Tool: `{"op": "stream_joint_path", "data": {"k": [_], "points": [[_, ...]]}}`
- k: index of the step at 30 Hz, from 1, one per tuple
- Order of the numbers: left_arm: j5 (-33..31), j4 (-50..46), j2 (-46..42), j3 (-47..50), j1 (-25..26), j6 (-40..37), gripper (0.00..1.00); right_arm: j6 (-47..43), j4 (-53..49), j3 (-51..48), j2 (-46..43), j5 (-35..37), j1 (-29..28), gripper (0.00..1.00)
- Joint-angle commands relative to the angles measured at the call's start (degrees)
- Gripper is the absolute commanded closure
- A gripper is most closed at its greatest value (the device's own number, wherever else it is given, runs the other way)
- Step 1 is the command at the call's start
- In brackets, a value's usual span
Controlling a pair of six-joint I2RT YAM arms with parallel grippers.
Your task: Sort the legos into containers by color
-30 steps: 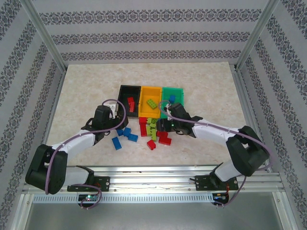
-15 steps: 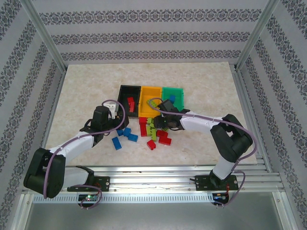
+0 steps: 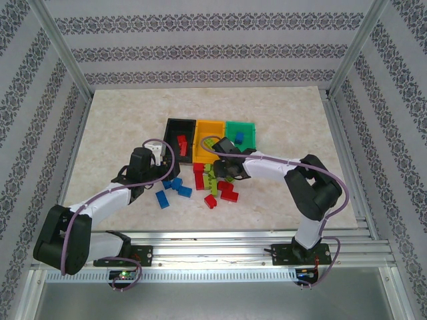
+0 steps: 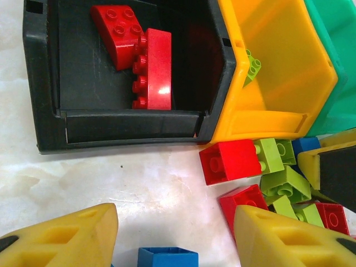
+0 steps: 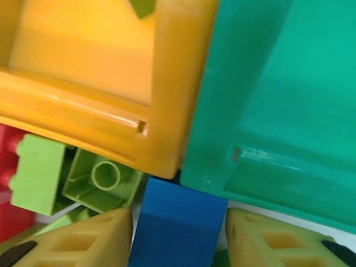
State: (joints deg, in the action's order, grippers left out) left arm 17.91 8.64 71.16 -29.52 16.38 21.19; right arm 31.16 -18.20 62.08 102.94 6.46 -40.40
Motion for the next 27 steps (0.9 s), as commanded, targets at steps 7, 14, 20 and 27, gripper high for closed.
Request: {"op": "stream_joint_path", "data": {"k": [7,14,20,27], "points": [[0.9,2.9,0.2,-0.2,-0.5,-0.4,0.43,-3.0,-2.0,-2.8,-5.1,0.9,0.0,0.69],[0.6,2.5,0.3,-0.4,-0.5,-0.4,0.43,-3.8,-2.5,-2.7,-13.6,-0.6,1.2,0.71],[0.6,2.5,0.3,-0.4,-0.6,-0.3,0.43,-6.2,-3.2,-0.8,-19.5,-0.8,6.6,0.71],[1.0,2.3,0.7,-0.6,-0.5,0.0,0.42,-9.0,-1.4,3.2,-15.2,-6.2,15.4,0.69]]}}
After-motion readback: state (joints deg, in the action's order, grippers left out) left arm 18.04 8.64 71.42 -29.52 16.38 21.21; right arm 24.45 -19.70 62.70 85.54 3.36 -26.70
